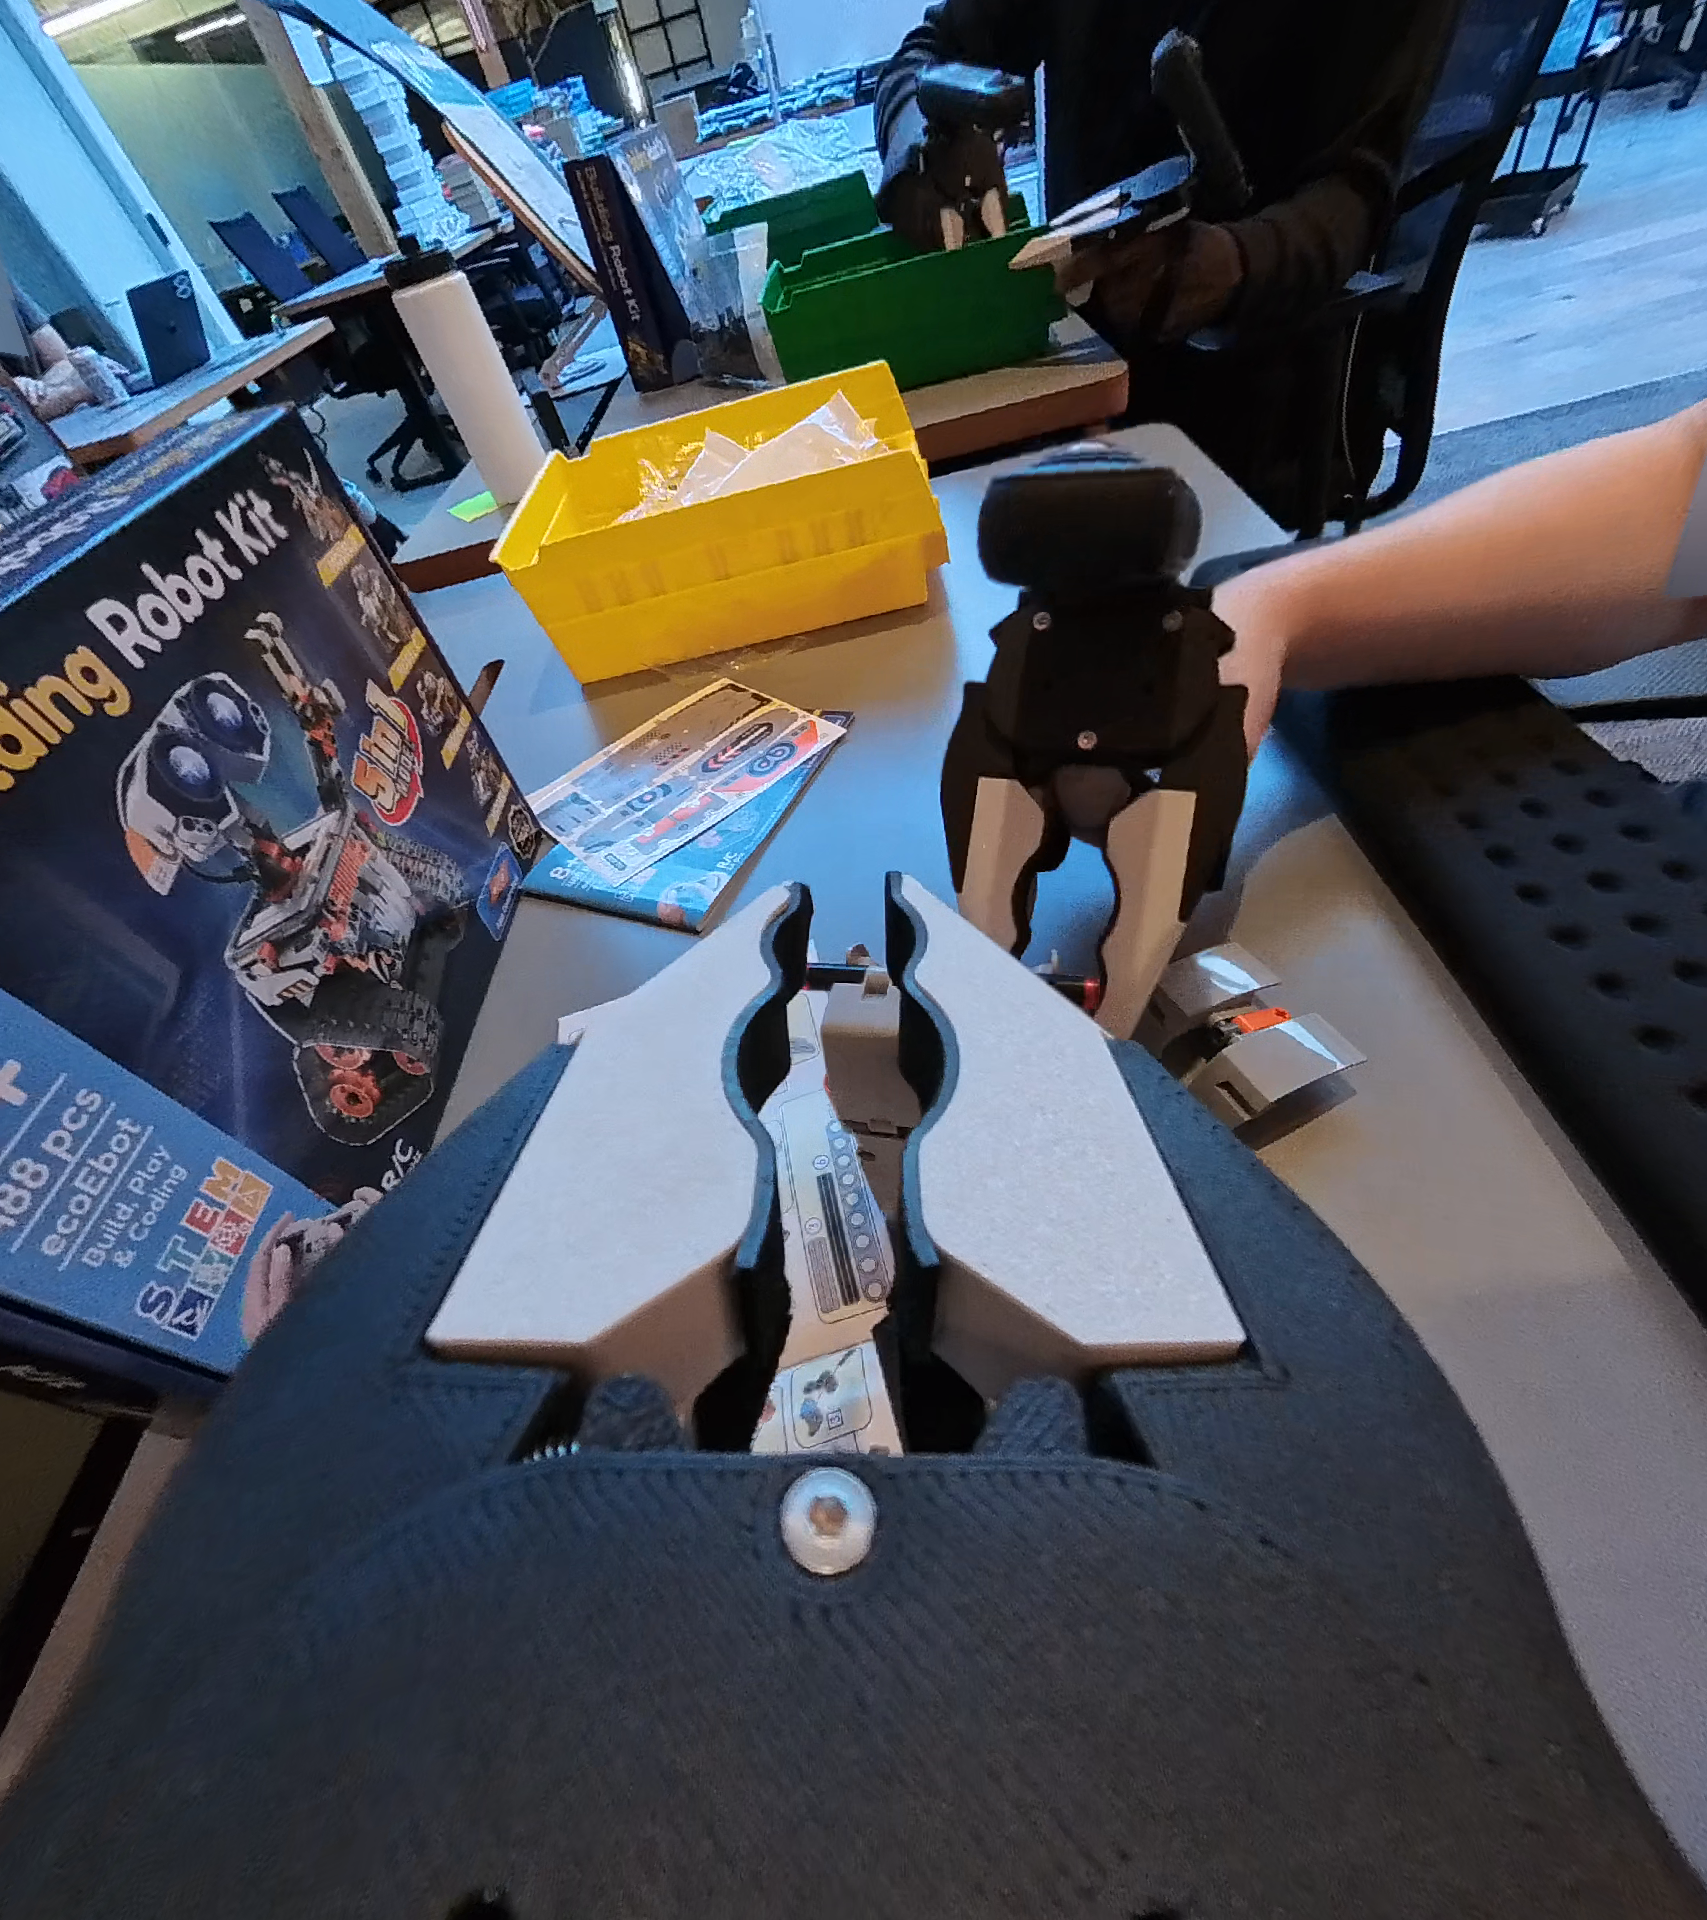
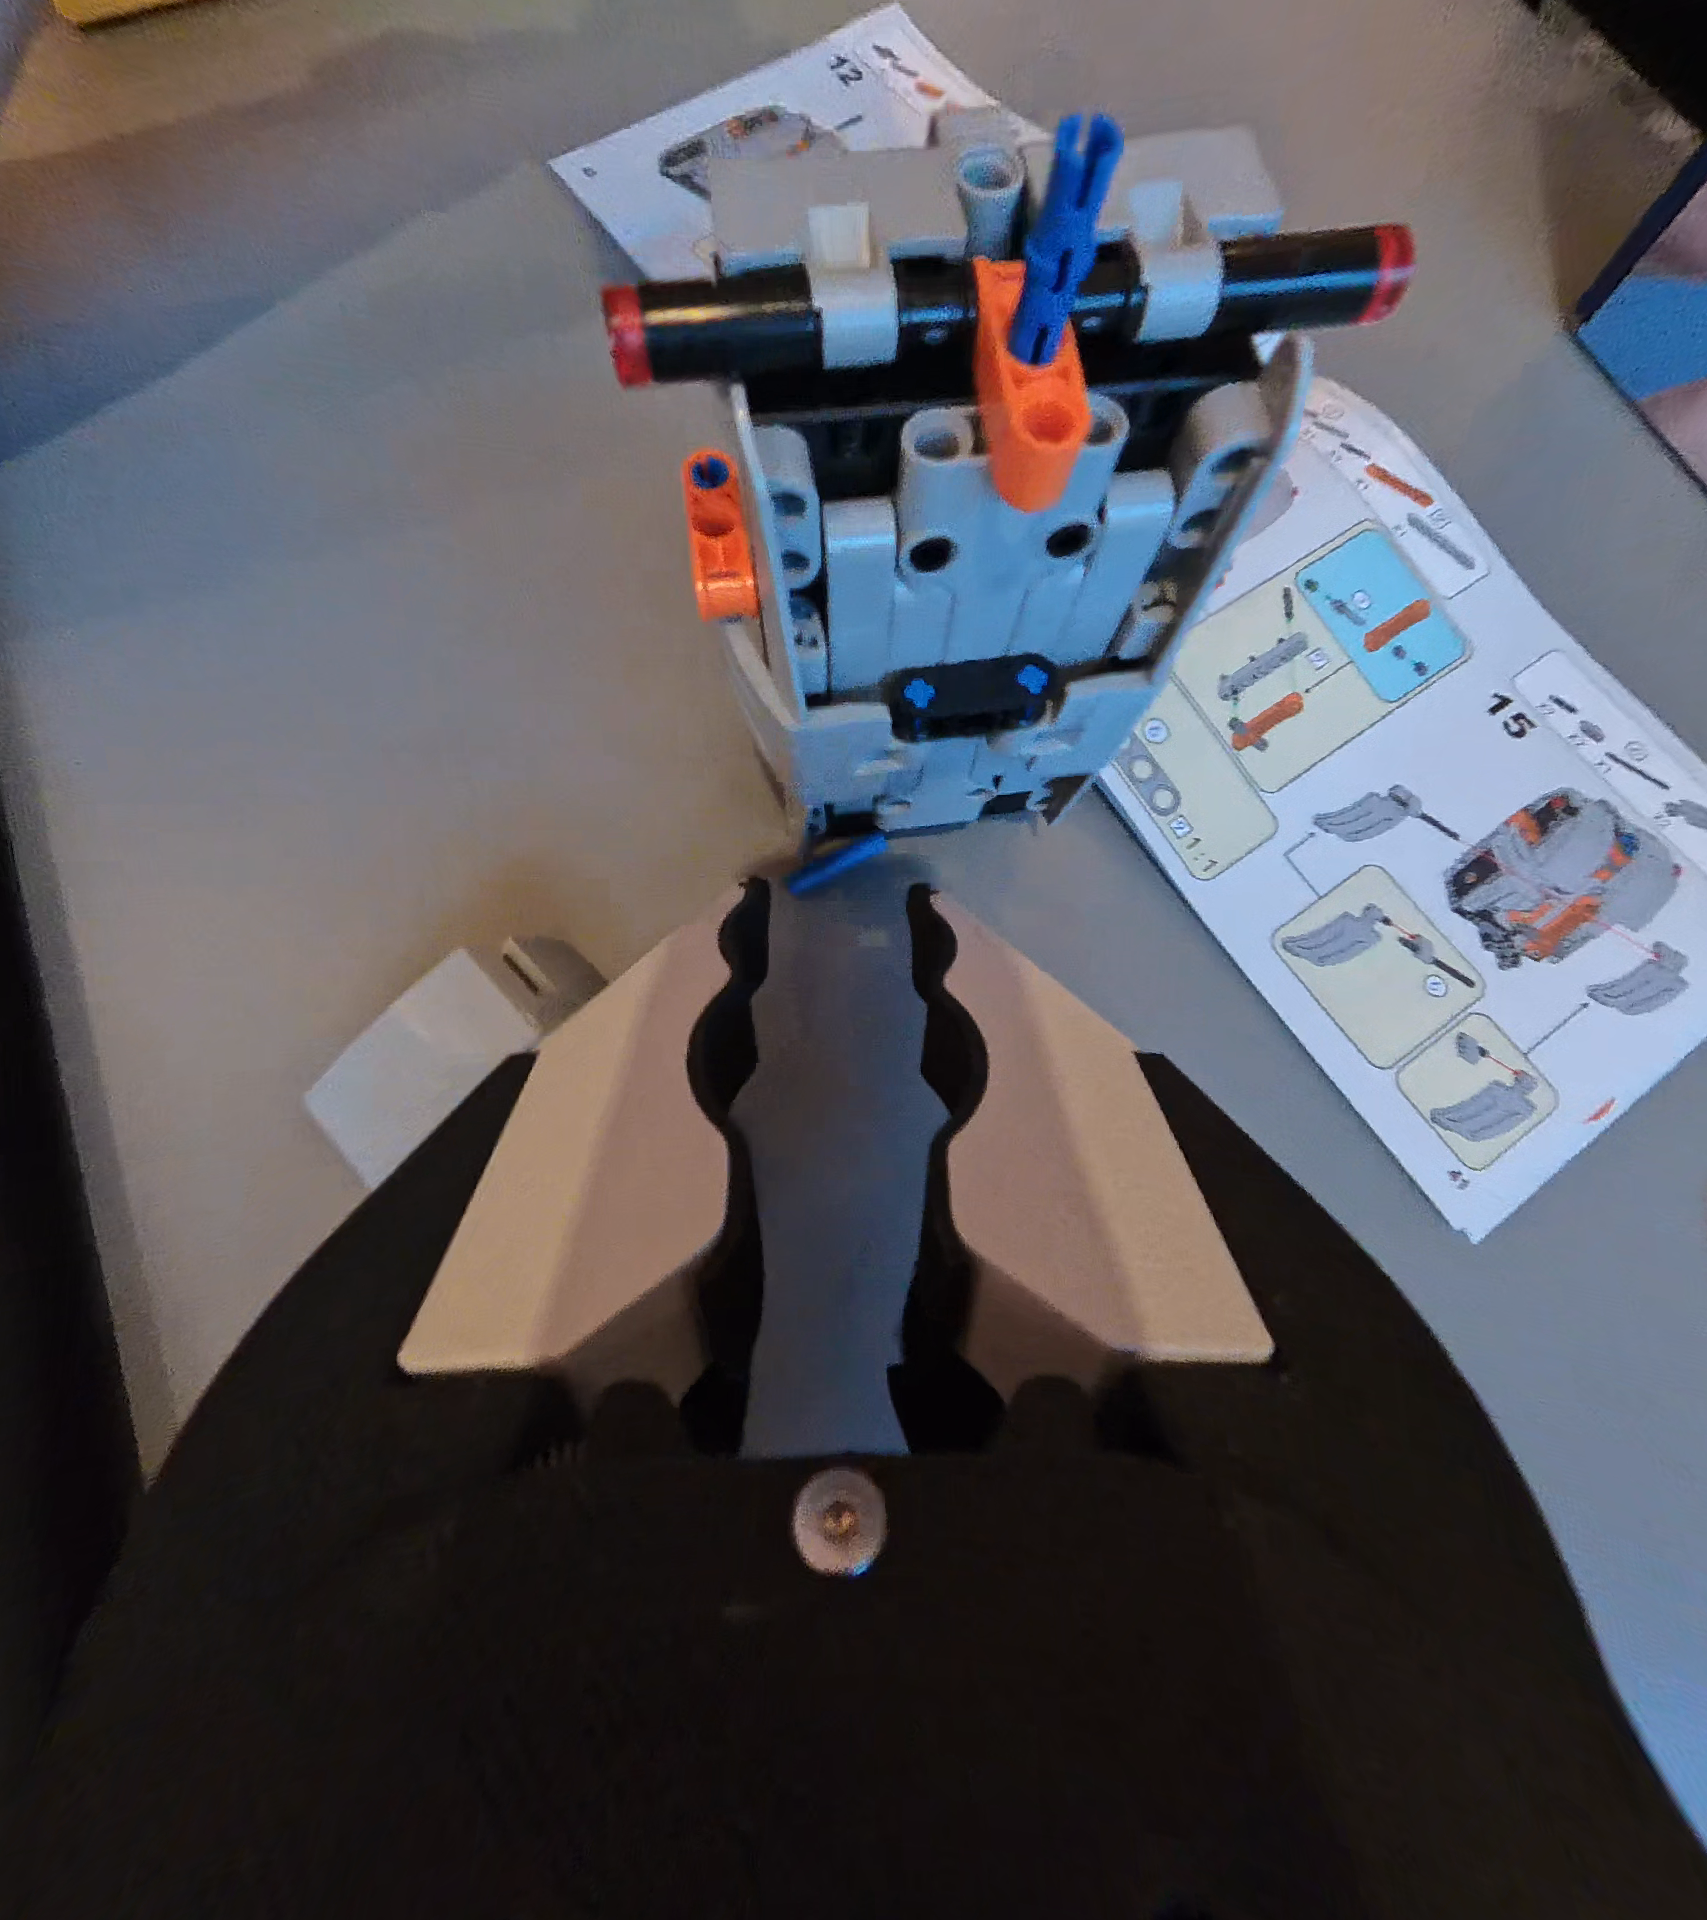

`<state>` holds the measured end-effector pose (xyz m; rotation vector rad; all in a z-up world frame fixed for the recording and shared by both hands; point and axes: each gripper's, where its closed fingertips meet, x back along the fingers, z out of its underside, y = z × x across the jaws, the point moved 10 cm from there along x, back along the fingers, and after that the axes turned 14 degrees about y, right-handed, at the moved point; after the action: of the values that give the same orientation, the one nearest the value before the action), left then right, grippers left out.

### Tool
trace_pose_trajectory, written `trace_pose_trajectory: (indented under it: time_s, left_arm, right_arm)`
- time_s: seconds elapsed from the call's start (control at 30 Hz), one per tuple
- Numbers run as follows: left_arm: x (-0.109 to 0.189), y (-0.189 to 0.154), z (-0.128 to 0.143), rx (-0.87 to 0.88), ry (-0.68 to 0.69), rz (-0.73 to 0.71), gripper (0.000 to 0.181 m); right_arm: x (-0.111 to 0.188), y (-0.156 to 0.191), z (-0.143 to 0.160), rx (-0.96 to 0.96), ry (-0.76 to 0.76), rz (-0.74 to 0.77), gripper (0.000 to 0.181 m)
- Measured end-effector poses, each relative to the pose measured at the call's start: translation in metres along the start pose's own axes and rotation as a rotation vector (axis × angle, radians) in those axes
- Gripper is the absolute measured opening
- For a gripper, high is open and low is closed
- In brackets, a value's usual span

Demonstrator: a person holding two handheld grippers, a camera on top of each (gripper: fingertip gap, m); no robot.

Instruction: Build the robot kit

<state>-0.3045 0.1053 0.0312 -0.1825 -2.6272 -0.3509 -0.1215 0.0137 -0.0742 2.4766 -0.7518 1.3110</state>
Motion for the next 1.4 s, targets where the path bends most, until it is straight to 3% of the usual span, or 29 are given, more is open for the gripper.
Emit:
trace_pose_trajectory:
  time_s: [0.27, 0.4, 0.53, 0.63, 0.7, 0.83, 0.97, 1.03, 1.17, 1.4]
  left_arm:
    - [0.000, -0.003, -0.003, -0.016, 0.031, -0.015, 0.013]
    - [-0.002, -0.002, -0.002, -0.016, 0.045, -0.014, 0.013]
    - [-0.001, -0.002, -0.001, -0.015, 0.056, -0.023, 0.013]
    - [0.001, -0.002, -0.004, -0.006, 0.059, -0.034, 0.014]
    - [0.002, -0.003, -0.010, 0.007, 0.056, -0.041, 0.017]
    - [-0.005, -0.013, -0.038, 0.065, 0.028, 0.037, 0.022]
    - [-0.024, -0.026, -0.054, 0.128, 0.174, 0.158, 0.020]
    - [-0.031, -0.032, -0.060, 0.076, 0.221, 0.149, 0.019]
    - [-0.034, -0.050, -0.079, -0.095, 0.149, 0.129, 0.012]
    - [-0.047, -0.048, -0.096, 0.066, 0.083, 0.211, 0.013]
  right_arm:
    - [-0.019, 0.007, -0.006, -0.080, 0.133, 0.114, 0.030]
    - [-0.019, 0.005, -0.005, -0.100, 0.128, 0.078, 0.006]
    - [-0.012, -0.003, 0.004, -0.101, 0.151, 0.082, 0.003]
    - [0.005, -0.012, 0.019, -0.082, 0.143, 0.157, 0.003]
    - [0.030, -0.011, 0.021, 0.019, 0.043, 0.231, 0.003]
    - [0.093, 0.016, 0.005, 0.390, -0.277, 0.577, 0.003]
    - [0.123, 0.043, -0.007, 0.603, -0.291, 0.806, 0.003]
    - [0.128, 0.051, -0.010, 0.631, -0.263, 0.794, 0.003]
    - [0.140, 0.058, -0.011, 0.600, -0.256, 0.791, 0.003]
    - [0.158, 0.065, -0.012, 0.564, -0.248, 0.817, 0.003]
